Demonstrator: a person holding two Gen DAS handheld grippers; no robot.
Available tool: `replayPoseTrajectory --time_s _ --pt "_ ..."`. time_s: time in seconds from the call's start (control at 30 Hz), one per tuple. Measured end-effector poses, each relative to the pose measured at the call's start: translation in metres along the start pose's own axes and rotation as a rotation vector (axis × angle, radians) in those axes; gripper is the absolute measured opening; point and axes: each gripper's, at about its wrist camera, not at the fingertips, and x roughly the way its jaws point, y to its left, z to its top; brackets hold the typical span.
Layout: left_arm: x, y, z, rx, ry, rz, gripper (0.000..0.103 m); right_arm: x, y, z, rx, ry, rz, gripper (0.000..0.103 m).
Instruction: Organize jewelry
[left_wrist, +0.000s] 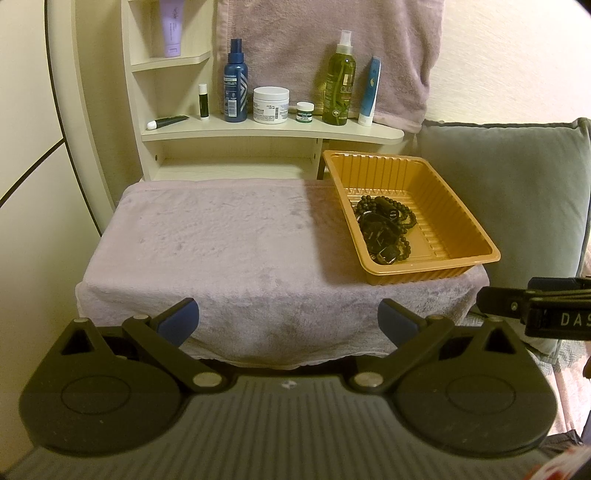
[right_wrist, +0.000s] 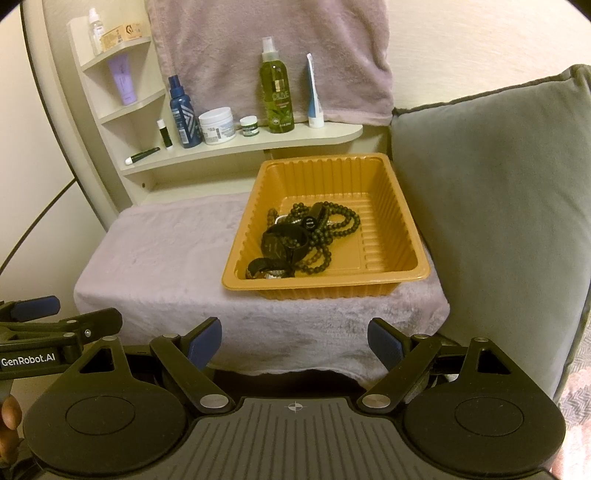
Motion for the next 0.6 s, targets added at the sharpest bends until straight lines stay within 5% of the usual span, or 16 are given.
replayPoseTrajectory --time_s 0.6 --pt "-0.0029 0.0007 -0.0003 -0.009 -0.024 -0.011 0.103 -0.0004 0.003 -0.0011 0.001 0.001 0.003 0.086"
